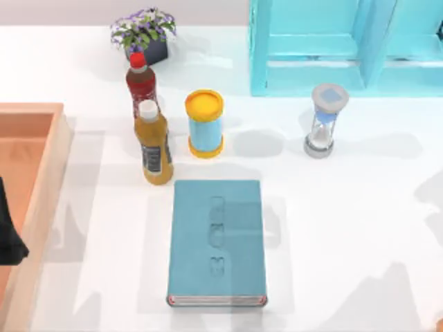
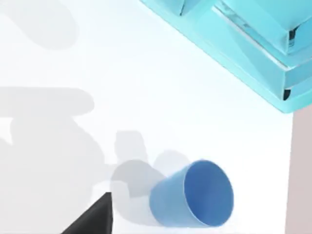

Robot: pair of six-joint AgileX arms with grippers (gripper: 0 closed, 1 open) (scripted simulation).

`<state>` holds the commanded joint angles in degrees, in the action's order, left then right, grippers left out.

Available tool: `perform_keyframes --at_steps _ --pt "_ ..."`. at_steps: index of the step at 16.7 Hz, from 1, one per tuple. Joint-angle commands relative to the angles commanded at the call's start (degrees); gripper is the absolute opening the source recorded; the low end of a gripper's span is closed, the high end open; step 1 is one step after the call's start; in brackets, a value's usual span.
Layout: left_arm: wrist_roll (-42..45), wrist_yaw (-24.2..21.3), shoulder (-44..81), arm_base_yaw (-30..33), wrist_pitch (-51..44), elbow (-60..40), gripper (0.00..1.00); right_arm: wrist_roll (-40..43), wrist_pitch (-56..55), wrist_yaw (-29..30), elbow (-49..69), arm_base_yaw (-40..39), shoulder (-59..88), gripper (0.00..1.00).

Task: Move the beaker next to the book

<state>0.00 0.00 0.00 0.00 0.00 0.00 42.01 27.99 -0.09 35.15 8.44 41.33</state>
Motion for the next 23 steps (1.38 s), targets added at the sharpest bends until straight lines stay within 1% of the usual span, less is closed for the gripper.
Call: perform_keyframes --at_steps 8,11,13,15,17,23 --pt "0.00 0.00 0.00 0.00 0.00 0.00 1.00 41.81 26.86 0.08 33.65 8.14 40.58 1.00" --pt "0.00 0.00 0.00 0.00 0.00 0.00 1.00 54.67 35.18 0.11 44.09 10.67 53.07 1.00" --pt "0.00 0.00 0.00 0.00 0.00 0.00 1.00 61.34 39.55 0.13 49.59 12.01 59.58 1.00" --pt "0.00 0.00 0.00 0.00 0.00 0.00 1.00 66.14 42.73 0.14 53.59 12.99 64.25 1.00" --pt "0.00 0.00 0.00 0.00 0.00 0.00 1.00 68.75 44.47 0.13 55.79 13.52 66.79 1.00" --pt "0.00 0.00 0.00 0.00 0.00 0.00 1.00 69.08 44.44 0.12 55.82 13.32 67.09 1.00"
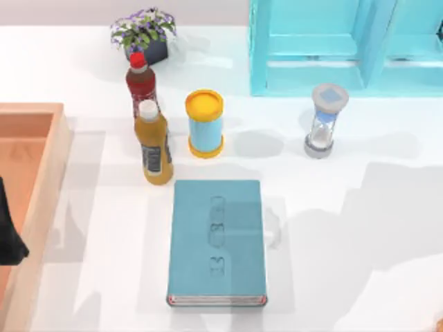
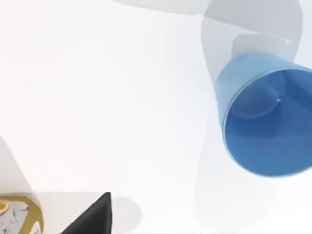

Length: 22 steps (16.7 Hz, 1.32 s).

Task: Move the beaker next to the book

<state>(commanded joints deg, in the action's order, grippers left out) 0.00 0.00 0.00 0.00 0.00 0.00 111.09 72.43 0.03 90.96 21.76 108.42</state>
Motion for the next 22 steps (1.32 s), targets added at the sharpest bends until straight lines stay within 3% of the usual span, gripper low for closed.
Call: perform_keyframes --at_steps 9,15,22 --pt "0.00 0.00 0.00 0.00 0.00 0.00 1.00 -0.20 -19.19 0.04 -14.03 0.08 4.90 1.00" --pt "0.00 0.00 0.00 0.00 0.00 0.00 1.00 -0.16 -21.06 0.05 -15.66 0.11 5.49 1.00" --pt "0.00 0.00 0.00 0.00 0.00 0.00 1.00 -0.16 -21.06 0.05 -15.66 0.11 5.49 0.47"
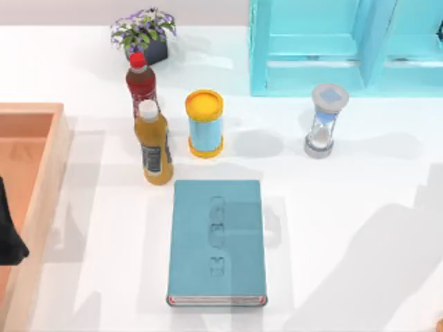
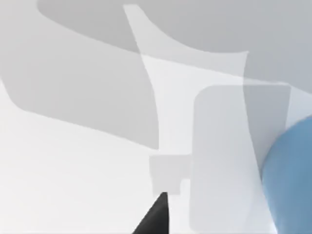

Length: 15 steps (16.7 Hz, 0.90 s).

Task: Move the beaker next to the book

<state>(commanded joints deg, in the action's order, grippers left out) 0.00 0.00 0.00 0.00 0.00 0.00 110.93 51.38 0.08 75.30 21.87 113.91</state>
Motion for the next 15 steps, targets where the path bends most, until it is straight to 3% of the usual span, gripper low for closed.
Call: perform_keyframes --at_steps 6,15 --pt "0.00 0.00 0.00 0.00 0.00 0.00 1.00 0.00 0.00 0.00 0.00 0.00 0.00 0.02" --pt "0.00 0.00 0.00 0.00 0.00 0.00 1.00 -0.01 0.01 -0.01 0.07 -0.04 -0.05 0.00"
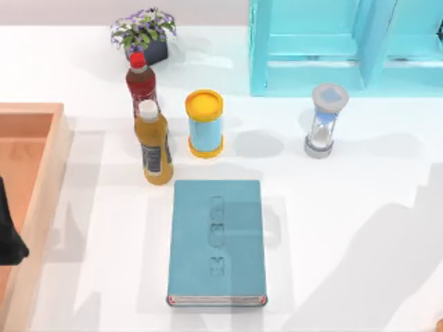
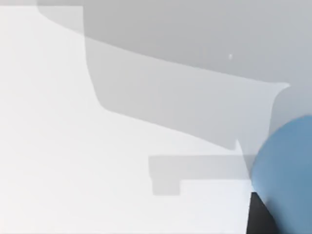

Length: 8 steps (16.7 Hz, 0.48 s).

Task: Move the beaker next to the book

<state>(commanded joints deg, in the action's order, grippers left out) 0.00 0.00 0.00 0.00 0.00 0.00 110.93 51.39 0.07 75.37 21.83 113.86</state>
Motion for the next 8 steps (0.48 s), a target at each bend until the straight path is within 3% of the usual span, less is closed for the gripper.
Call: perform_keyframes --at_steps 8 --pt "0.00 0.00 0.00 0.00 0.00 0.00 1.00 0.18 9.45 -0.02 6.11 0.06 -3.12 0.00"
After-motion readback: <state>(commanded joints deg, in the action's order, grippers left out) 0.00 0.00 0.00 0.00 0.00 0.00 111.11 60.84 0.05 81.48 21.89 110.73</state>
